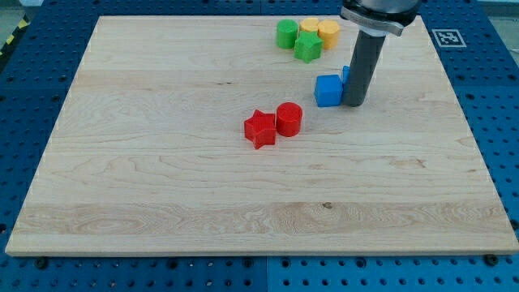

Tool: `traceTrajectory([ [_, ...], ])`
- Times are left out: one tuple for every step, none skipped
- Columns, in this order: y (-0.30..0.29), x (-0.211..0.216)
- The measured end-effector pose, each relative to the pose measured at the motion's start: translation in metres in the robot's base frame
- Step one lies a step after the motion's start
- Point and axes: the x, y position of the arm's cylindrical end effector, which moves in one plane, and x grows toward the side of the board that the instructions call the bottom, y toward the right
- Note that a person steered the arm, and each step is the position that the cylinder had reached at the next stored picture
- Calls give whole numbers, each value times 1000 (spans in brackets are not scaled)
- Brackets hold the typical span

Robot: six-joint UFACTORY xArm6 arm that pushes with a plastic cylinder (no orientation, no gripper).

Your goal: Point your arm at blue triangle

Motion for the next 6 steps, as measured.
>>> traceTrajectory([
  [12, 0],
  [55, 0],
  [91, -8],
  [95, -41],
  [92, -58],
  [53, -53],
])
